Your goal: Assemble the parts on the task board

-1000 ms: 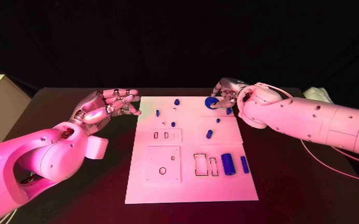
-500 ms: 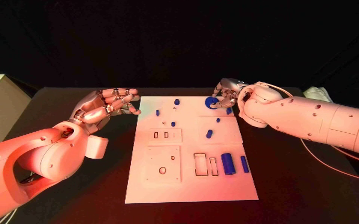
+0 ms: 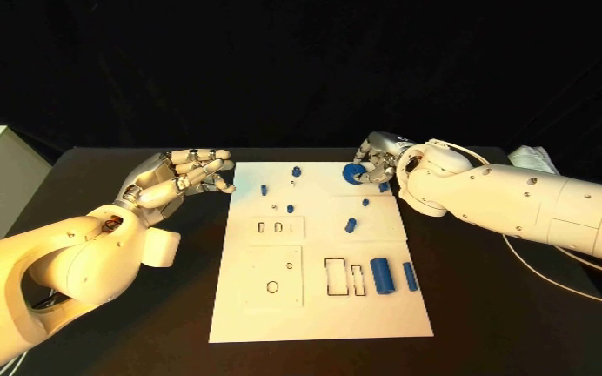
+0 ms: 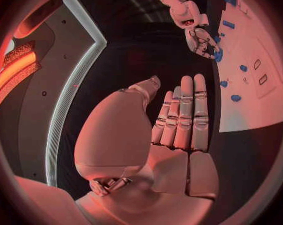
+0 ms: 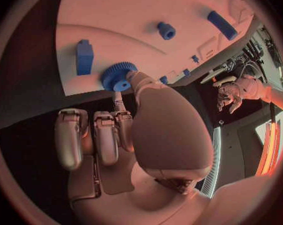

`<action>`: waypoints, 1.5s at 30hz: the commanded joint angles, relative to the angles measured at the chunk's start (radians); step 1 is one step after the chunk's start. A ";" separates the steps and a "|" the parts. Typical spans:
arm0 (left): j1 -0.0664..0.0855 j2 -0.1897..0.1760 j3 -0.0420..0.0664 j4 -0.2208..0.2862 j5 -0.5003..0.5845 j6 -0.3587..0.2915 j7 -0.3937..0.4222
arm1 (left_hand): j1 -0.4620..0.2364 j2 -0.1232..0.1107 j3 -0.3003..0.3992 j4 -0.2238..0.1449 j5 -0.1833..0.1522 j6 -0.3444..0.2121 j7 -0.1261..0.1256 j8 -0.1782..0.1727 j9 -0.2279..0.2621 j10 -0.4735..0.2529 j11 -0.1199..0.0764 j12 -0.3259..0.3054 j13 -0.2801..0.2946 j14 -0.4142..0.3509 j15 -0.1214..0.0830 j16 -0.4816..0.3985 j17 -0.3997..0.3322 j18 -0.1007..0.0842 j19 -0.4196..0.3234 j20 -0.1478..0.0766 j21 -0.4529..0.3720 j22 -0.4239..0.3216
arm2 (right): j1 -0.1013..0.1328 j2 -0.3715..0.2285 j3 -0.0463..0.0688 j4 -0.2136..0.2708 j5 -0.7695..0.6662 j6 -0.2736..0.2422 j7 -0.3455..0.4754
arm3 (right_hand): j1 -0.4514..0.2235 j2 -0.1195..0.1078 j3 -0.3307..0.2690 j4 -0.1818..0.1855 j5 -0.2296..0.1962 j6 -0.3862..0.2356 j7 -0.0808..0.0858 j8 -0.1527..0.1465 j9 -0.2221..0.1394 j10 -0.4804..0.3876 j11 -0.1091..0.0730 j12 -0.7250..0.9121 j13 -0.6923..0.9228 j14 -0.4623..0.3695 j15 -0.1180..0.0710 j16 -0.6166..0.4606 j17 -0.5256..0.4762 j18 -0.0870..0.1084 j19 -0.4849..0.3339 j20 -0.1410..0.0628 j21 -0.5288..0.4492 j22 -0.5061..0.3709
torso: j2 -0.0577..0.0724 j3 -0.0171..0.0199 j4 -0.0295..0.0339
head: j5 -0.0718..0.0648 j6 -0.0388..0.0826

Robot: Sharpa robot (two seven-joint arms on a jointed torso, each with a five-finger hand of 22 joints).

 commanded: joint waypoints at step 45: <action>0.001 0.019 0.001 -0.009 0.011 0.022 -0.008 | -0.002 0.007 0.007 -0.004 0.000 -0.002 0.005 -0.006 0.000 -0.008 0.001 -0.002 0.001 -0.009 -0.002 0.007 0.002 -0.001 -0.008 -0.001 0.012 0.005 | -0.035 0.211 -0.008 0.056 -0.276 -0.122 -0.056 | -0.038 -0.035 0.049 -0.006 -0.055 0.030 -0.015 0.028 0.012 0.066 -0.015 0.014 0.218 0.101 -0.011 0.005 0.243 -0.020 0.068 -0.012 0.025 0.182 | 0.000 -0.0002 0.0034 | 0.019 -0.003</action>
